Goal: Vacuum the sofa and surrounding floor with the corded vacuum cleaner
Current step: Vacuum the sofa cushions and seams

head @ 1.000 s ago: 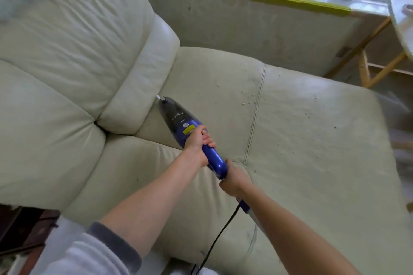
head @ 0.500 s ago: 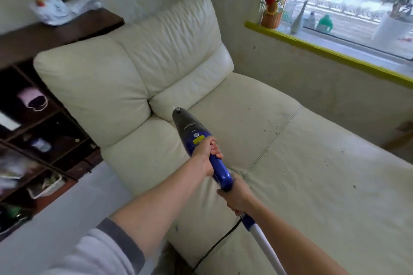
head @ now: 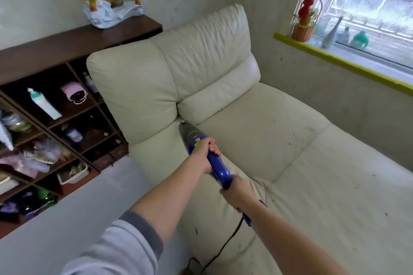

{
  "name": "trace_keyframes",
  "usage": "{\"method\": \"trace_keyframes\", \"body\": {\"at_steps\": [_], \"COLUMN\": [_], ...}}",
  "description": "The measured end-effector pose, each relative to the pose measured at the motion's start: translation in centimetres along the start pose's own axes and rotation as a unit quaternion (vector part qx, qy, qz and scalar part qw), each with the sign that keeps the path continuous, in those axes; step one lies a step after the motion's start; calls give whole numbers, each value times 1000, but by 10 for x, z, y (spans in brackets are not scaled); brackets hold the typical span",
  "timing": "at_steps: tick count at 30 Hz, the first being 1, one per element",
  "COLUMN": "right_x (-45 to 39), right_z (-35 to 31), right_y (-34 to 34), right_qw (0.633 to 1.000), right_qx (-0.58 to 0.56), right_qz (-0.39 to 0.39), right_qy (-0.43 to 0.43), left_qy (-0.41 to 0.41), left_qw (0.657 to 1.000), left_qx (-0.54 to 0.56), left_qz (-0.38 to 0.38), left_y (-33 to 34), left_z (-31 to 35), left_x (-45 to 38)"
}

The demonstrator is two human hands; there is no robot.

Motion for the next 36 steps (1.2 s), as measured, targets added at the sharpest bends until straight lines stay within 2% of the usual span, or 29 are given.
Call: {"method": "trace_keyframes", "body": {"at_steps": [7, 18, 22, 26, 36], "right_x": [-6, 8, 22, 40, 70], "right_z": [-32, -61, -63, -56, -27], "right_y": [11, 30, 37, 45, 55], "right_qw": [997, 986, 978, 970, 973], "right_qx": [54, 149, 191, 225, 207], "right_qz": [47, 72, 72, 73, 69], "right_qy": [0, -27, -30, -49, -79], "left_qy": [-2, 0, 11, 48, 89], "left_qw": [999, 998, 998, 992, 984], "left_qx": [34, -15, -13, -38, -14], "left_qz": [9, 56, 68, 110, 155], "left_y": [-22, -71, -87, -106, -127], "left_z": [25, 41, 40, 30, 2], "left_x": [-15, -8, 7, 18, 49]}}
Point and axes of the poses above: each hand's wrist, its own x-axis away from the middle knuckle, its own y-axis out of the palm, z = x × y, the point moved 2 cm from there along -x, towards the middle knuckle, and after that the axes turned 14 degrees about y, right-handed, at the moved point
